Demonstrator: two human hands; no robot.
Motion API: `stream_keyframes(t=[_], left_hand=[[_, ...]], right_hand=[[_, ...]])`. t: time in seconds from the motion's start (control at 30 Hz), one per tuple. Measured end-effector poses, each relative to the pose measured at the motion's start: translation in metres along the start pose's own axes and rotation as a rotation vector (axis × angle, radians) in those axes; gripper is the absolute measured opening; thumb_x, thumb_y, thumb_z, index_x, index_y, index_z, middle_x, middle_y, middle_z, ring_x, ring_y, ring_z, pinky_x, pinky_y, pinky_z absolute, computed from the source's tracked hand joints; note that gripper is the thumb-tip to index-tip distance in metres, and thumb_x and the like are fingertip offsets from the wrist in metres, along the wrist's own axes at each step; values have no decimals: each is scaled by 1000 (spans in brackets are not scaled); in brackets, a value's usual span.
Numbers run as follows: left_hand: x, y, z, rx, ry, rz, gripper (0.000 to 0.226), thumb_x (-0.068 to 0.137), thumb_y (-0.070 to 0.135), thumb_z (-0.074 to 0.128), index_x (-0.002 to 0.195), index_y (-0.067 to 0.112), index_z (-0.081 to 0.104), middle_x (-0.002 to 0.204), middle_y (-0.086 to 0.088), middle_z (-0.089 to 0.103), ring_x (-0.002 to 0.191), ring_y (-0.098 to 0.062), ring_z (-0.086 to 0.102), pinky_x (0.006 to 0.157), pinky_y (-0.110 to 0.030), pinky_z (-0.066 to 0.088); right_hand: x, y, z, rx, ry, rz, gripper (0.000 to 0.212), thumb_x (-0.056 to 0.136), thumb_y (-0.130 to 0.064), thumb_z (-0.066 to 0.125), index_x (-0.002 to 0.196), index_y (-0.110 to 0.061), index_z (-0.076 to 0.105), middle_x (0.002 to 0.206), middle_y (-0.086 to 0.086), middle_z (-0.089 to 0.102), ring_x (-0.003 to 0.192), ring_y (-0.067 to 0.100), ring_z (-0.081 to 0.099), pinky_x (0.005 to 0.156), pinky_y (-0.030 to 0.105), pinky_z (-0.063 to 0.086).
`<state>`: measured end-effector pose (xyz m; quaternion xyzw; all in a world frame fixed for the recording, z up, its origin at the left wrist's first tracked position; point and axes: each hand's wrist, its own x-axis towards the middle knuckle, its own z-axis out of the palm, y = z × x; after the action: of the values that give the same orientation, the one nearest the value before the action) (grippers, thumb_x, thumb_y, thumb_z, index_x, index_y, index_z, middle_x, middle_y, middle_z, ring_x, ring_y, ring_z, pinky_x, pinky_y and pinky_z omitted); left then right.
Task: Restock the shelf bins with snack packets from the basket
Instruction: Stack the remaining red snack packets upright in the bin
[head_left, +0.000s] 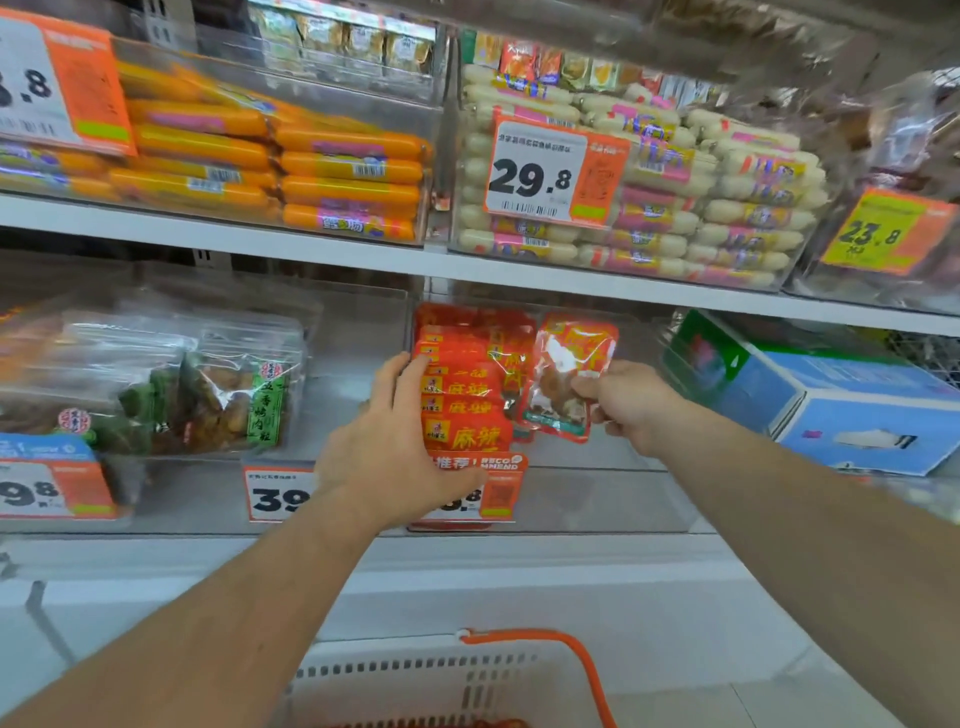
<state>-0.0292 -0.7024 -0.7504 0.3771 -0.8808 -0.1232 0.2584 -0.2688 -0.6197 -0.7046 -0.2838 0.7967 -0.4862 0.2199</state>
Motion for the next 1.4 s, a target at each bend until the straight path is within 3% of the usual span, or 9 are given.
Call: stream_keyframes(t=[0.13, 0.33, 0.5, 0.63, 0.77, 0.97, 1.17, 1.4], left_hand=[[-2, 1, 2, 27, 19, 15, 121, 57, 84, 64, 148, 32, 2, 154, 16, 3, 121, -17, 53, 90, -41, 52], [-4, 1, 2, 51, 30, 15, 118, 58, 84, 62, 147, 32, 5, 156, 17, -2, 122, -16, 52, 89, -40, 51], [-5, 1, 1, 75, 43, 27, 115, 60, 83, 63, 145, 32, 6, 155, 16, -4, 119, -14, 54, 87, -35, 50], [-4, 0, 2, 69, 44, 32, 114, 60, 82, 64, 144, 33, 5, 155, 16, -4, 119, -15, 54, 87, -36, 50], [-5, 0, 2, 64, 37, 31, 113, 61, 81, 64, 144, 32, 5, 155, 16, -4, 121, -15, 53, 88, -36, 50], [-5, 1, 1, 67, 33, 28, 114, 61, 81, 64, 145, 32, 5, 156, 16, -4, 125, -15, 51, 91, -37, 49], [-4, 1, 0, 57, 17, 29, 114, 61, 82, 64, 144, 32, 4, 156, 16, -3, 125, -16, 50, 92, -38, 49], [-5, 1, 0, 45, 14, 25, 115, 61, 82, 64, 145, 32, 4, 156, 16, -3, 124, -15, 51, 92, -38, 49]], right_hand=[[26, 6, 25, -70, -52, 19, 17, 93, -16, 65, 78, -18, 56, 78, 4, 59, 60, 16, 45, 56, 26, 33], [48, 18, 51, -146, -79, 86, 5, 93, -18, 64, 93, -15, 61, 96, 10, 65, 75, 20, 55, 66, 30, 43], [54, 19, 57, -166, -73, 79, 6, 94, -15, 61, 96, -10, 63, 90, 11, 65, 69, 18, 57, 57, 25, 43], [58, 24, 58, -187, -71, 107, 16, 94, -18, 61, 105, -7, 64, 100, 13, 69, 80, 21, 63, 61, 28, 47], [58, 26, 59, -191, -79, 119, 19, 94, -17, 62, 107, -4, 62, 100, 13, 69, 77, 20, 63, 58, 28, 48], [58, 29, 59, -152, -106, 138, 18, 93, -15, 64, 105, -2, 64, 96, 14, 74, 85, 24, 72, 83, 40, 59], [49, 27, 53, -239, -83, 136, 13, 93, -16, 66, 97, -4, 63, 87, 10, 69, 74, 17, 66, 58, 29, 49], [43, 31, 53, -431, -175, 160, 20, 79, -9, 77, 94, -2, 67, 95, 16, 72, 81, 24, 70, 69, 32, 59]])
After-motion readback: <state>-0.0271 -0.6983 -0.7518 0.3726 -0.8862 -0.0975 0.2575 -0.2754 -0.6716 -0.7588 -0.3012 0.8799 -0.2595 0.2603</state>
